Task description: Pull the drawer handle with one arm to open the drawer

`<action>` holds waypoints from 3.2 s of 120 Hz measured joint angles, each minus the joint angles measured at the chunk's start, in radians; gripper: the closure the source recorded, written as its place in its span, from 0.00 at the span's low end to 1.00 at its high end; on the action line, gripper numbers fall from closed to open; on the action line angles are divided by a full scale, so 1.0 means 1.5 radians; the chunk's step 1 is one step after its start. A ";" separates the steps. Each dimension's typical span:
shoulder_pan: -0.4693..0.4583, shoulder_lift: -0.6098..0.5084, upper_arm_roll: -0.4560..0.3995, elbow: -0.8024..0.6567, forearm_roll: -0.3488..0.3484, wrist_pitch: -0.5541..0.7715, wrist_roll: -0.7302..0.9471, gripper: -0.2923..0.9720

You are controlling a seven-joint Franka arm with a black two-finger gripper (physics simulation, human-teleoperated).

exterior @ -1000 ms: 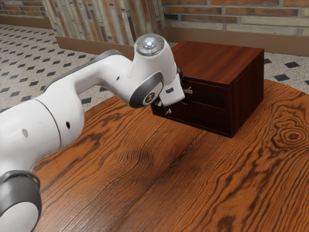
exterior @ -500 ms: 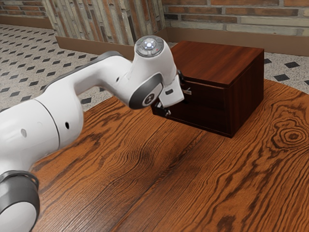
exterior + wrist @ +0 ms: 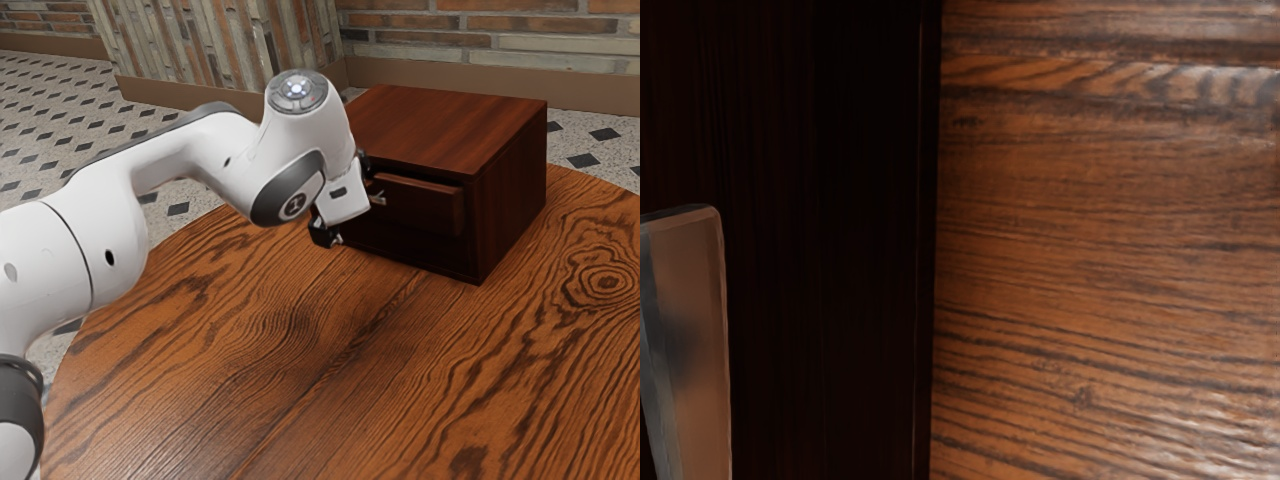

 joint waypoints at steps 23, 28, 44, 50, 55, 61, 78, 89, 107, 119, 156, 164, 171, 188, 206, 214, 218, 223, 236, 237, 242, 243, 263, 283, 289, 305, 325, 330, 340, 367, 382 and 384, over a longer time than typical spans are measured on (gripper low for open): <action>-0.001 -0.039 -0.003 -0.046 -0.001 -0.001 0.000 0.26; -0.001 -0.048 -0.004 -0.057 -0.001 -0.001 0.000 0.26; -0.001 -0.070 -0.007 -0.087 -0.002 -0.001 0.000 0.25; -0.001 -0.078 -0.007 -0.096 -0.002 -0.001 0.000 0.25; -0.001 -0.085 -0.008 -0.104 -0.002 -0.001 0.000 0.26; -0.001 -0.094 -0.008 -0.113 -0.002 -0.001 0.000 0.27; -0.001 -0.106 -0.009 -0.130 -0.002 -0.001 0.000 0.25; -0.001 -0.121 -0.009 -0.145 -0.001 -0.001 0.000 0.26; -0.001 -0.137 -0.009 -0.169 -0.002 -0.001 0.000 0.23; -0.001 -0.151 -0.009 -0.185 -0.002 0.000 0.000 0.24; -0.001 -0.188 -0.009 -0.228 -0.002 0.003 -0.001 0.24; -0.001 -0.193 -0.009 -0.235 -0.002 0.003 -0.001 0.24; -0.001 -0.195 -0.009 -0.239 -0.002 0.004 -0.001 0.23; -0.001 -0.208 -0.009 -0.253 -0.003 0.005 -0.002 0.24; -0.001 -0.221 -0.009 -0.270 -0.004 0.005 -0.002 0.23; -0.001 -0.224 -0.009 -0.275 -0.004 0.006 -0.002 0.23; -0.001 -0.227 -0.009 -0.278 -0.004 0.006 -0.003 0.23; -0.001 -0.231 -0.009 -0.282 -0.004 0.006 -0.003 0.24; -0.001 -0.244 -0.009 -0.297 -0.004 0.006 -0.003 0.24; -0.001 -0.245 -0.009 -0.298 -0.004 0.006 -0.003 0.24; -0.001 -0.249 -0.009 -0.303 -0.004 0.006 -0.003 0.24; -0.001 -0.250 -0.009 -0.304 -0.004 0.006 -0.003 0.24; -0.001 -0.264 -0.008 -0.323 -0.005 0.006 -0.004 0.23; -0.003 -0.279 -0.007 -0.336 -0.006 0.006 -0.004 0.25; -0.002 -0.284 -0.008 -0.341 -0.006 0.006 -0.004 0.25; -0.002 -0.292 -0.008 -0.349 -0.007 0.006 -0.004 0.25; -0.005 -0.325 -0.009 -0.350 -0.007 0.005 -0.005 0.26; -0.010 -0.334 -0.009 -0.349 -0.007 0.004 -0.005 0.25; -0.024 -0.343 -0.009 -0.291 -0.030 -0.017 -0.010 0.24; -0.023 -0.328 -0.003 -0.114 -0.104 -0.208 -0.127 0.24; -0.023 -0.316 0.007 -0.072 -0.138 -0.325 -0.245 0.23; -0.022 -0.316 0.008 -0.070 -0.141 -0.338 -0.261 0.23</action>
